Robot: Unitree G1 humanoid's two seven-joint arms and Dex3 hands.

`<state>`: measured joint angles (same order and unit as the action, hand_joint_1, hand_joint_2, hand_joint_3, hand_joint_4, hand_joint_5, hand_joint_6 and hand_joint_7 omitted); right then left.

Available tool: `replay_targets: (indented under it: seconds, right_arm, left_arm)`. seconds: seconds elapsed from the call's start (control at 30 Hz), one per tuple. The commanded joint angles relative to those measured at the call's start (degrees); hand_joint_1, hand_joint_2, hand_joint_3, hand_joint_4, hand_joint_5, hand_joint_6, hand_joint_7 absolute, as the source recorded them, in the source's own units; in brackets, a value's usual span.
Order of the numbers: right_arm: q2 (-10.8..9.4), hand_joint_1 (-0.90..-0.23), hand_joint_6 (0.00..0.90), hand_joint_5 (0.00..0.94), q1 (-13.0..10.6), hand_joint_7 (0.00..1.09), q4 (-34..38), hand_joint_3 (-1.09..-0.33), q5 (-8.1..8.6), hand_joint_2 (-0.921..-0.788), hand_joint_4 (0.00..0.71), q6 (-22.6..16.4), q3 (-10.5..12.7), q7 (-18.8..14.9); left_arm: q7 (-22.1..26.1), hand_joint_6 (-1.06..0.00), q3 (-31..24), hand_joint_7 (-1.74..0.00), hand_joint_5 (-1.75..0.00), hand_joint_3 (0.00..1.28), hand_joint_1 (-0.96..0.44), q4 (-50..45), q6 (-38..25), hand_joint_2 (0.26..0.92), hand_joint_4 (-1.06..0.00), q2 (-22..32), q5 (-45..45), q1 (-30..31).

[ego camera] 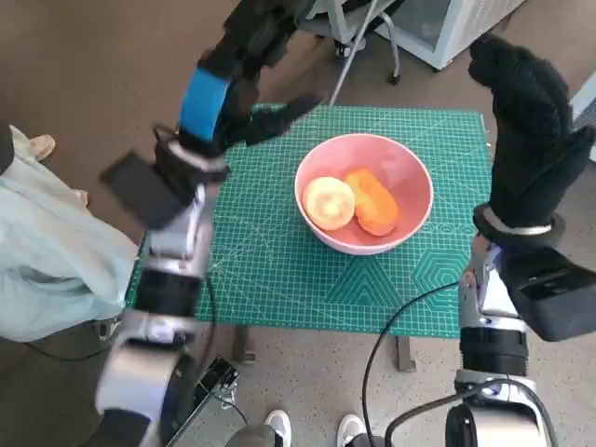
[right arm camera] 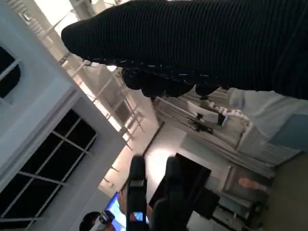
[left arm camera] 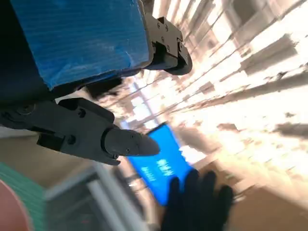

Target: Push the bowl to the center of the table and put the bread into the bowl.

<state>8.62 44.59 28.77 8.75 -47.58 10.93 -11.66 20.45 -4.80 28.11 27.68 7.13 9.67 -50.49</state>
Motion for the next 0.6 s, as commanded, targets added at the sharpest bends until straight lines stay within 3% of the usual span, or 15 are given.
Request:
replay_targets:
  seconds: [0.03, 0.33, 0.6]
  right_arm:
    - [0.2, -0.533, 0.053, 0.0, 0.3, 0.74, -0.7, -0.737, -0.43, -0.921, 0.34, 1.5, -0.8, 0.3]
    - [1.9, -0.536, 0.059, 0.0, 0.9, 0.74, -0.3, -0.742, -1.87, -0.921, 0.337, 1.8, -1.5, -0.1]
    - [3.0, -0.542, 0.047, 0.0, 1.3, 0.73, 0.4, -0.742, -2.39, -0.921, 0.336, 1.8, -2.0, -0.4]
  left_arm:
    - [-0.4, -0.28, 0.0, -0.27, -0.01, 0.32, -0.43, -6.4, -1.4, 0.921, -0.34, -1.2, 1.9, 4.2]
    - [-2.8, -0.15, -0.1, -0.52, 0.0, 0.32, -0.45, -7.9, 0.3, 0.921, -0.34, -3.9, 1.7, 6.9]
    - [-4.3, -0.11, 0.0, -0.57, 0.0, 0.32, -0.44, -7.7, 2.6, 0.921, -0.32, -4.8, 0.9, 7.9]
